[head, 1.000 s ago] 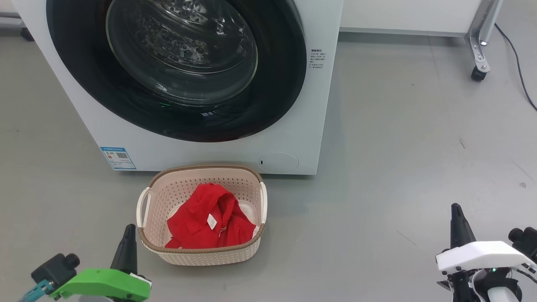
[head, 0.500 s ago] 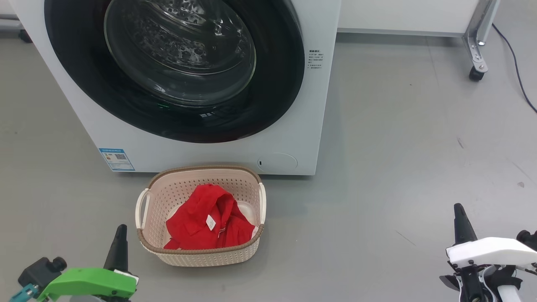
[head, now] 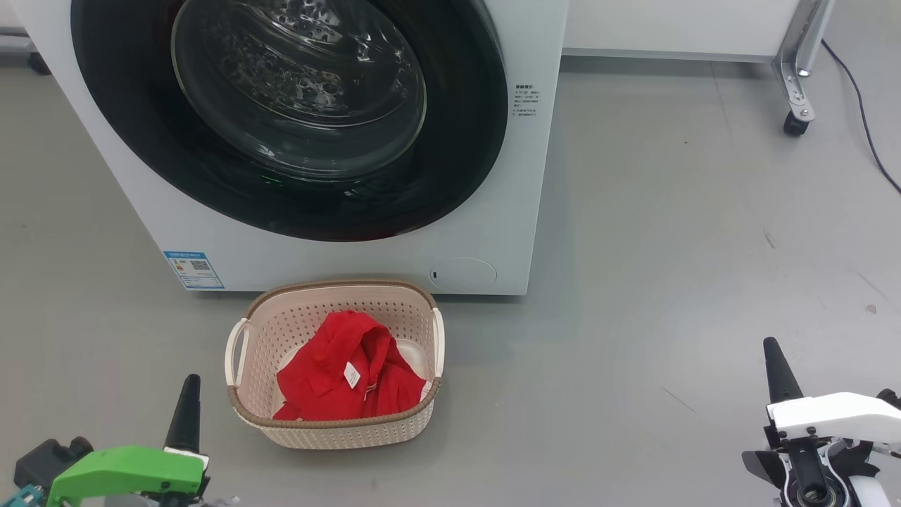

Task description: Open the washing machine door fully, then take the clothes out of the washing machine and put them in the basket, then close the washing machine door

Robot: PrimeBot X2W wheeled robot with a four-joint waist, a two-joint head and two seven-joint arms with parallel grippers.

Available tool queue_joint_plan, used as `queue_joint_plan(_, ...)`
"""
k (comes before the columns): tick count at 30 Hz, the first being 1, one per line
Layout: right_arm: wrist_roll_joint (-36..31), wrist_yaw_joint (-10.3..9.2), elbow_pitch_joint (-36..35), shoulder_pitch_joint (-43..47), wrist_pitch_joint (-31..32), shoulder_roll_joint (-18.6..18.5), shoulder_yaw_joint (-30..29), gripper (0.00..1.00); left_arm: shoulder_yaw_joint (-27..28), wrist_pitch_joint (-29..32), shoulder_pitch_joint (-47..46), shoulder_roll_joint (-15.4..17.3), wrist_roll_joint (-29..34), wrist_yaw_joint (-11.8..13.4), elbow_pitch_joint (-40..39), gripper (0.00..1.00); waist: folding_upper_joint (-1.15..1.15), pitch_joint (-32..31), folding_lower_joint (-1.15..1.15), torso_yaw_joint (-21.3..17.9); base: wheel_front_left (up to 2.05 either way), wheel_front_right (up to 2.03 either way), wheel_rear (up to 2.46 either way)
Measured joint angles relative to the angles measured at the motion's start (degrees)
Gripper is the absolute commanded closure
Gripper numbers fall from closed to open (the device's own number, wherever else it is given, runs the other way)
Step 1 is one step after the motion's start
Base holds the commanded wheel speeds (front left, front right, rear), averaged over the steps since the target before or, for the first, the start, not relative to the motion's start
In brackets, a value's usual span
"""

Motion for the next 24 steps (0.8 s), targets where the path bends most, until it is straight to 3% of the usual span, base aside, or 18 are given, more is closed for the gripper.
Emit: queue_joint_plan(24,18.15,1.68,1.48,-2.28,5.03,0.46,-3.38,1.0,4.07,4.5,-0.87,-0.2,-15.51,0.0,-0.62,1.0,0.0,-0.22,0.0,-0.51,0.0,0.0,0.0)
